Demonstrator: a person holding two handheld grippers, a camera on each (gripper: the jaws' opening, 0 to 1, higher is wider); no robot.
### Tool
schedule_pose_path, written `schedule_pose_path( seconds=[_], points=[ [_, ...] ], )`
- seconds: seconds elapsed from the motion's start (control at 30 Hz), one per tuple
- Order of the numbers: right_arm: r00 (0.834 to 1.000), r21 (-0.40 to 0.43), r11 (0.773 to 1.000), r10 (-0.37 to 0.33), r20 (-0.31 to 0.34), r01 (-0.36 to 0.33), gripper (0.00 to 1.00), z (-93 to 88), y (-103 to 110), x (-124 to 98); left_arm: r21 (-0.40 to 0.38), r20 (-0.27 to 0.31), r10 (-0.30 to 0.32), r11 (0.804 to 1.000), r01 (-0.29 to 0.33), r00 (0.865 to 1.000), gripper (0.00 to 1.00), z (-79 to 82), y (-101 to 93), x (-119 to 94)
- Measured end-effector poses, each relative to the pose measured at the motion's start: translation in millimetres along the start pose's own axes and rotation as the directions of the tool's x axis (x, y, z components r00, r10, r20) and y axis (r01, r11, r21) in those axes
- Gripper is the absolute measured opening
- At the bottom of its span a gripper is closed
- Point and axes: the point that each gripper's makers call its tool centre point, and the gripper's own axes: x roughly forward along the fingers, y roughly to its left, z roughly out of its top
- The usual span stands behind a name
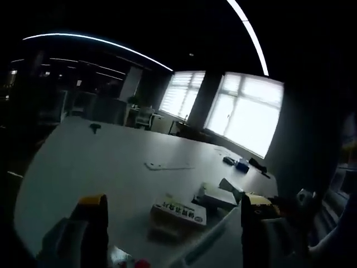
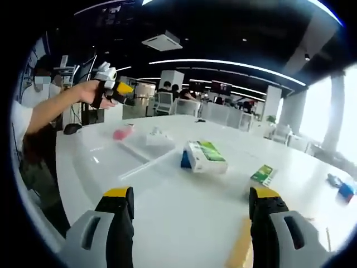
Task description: Arrange the small medicine boxes into an aligned row inside the storage area until every box is upright, visible, and separated from the surrounding clutter.
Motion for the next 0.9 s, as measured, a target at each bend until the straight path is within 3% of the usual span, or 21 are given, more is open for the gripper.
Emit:
schedule_pose_path(
  seconds=[0.5,0.9],
  points=[
    [1.0,0.049,0.999,-0.007,0.0,0.007,0.84,-17.4,-13,-2,-0.079,-0.089,-0.049,0.996,0.042,0.995,0.99,-19.2,-6.9,46],
    [0.999,0.067,0.997,-0.036,-0.022,0.037,0.84,-22.3,-16,0,-0.164,-0.106,-0.071,0.985,0.053,0.992,0.99,-25.4,1.1,54]
  ],
)
